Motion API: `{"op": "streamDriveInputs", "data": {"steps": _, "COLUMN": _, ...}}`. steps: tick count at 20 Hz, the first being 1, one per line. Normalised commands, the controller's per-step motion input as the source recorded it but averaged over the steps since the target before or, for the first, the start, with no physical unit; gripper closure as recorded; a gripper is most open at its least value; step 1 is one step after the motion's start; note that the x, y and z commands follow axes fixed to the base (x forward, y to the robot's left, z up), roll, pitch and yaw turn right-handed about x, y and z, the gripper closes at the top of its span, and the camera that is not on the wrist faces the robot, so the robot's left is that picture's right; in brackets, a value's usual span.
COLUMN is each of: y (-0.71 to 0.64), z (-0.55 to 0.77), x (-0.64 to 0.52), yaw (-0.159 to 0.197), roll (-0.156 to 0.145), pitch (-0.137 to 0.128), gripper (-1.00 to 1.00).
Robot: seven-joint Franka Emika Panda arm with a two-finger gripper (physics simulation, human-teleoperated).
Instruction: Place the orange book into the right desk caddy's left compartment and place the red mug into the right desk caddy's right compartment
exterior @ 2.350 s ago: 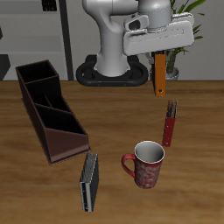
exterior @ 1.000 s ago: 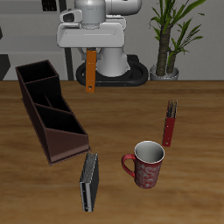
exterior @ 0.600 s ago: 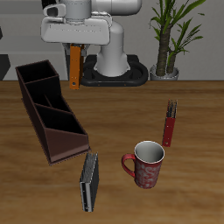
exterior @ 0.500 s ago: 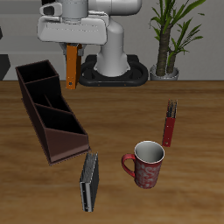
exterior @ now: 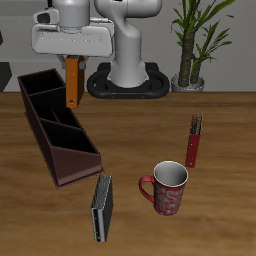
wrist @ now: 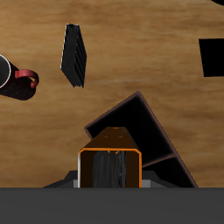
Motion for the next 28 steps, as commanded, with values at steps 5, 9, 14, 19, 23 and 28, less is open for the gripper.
{"op": "streamDriveInputs", "data": {"steps": 5, "y": -0.02, "z": -0.10, "x": 0.14, "yaw": -0.009, "roll": 0.004, "pitch": 0.015, "gripper": 1.00}}
{"op": "streamDriveInputs", "data": {"steps": 9, "y": 0.05, "z": -0.09, "x": 0.14, "yaw": -0.007, "roll": 0.057, "pitch": 0.016, "gripper": 1.00}}
{"op": "streamDriveInputs", "data": {"steps": 14, "y": -0.03, "z": -0.11, "x": 0.08, "yaw": 0.024, "roll": 0.007, "pitch": -0.011, "gripper": 1.00}}
{"op": "streamDriveInputs", "data": {"steps": 19, "y": -0.08, "z": -0.02, "x": 0.07, "yaw": -0.014, "roll": -0.008, "pitch": 0.002, "gripper": 1.00}}
{"op": "streamDriveInputs", "data": {"steps": 23, "y": -0.14, "z": 0.03, "x": 0.02, "yaw": -0.004, "roll": 0.004, "pitch": -0.014, "gripper": 1.00}}
{"op": "streamDriveInputs", "data": {"steps": 28, "y": -0.08, "z": -0.08, "x": 0.03, "yaw": 0.011, "roll": 0.011, "pitch": 0.003, "gripper": 1.00}}
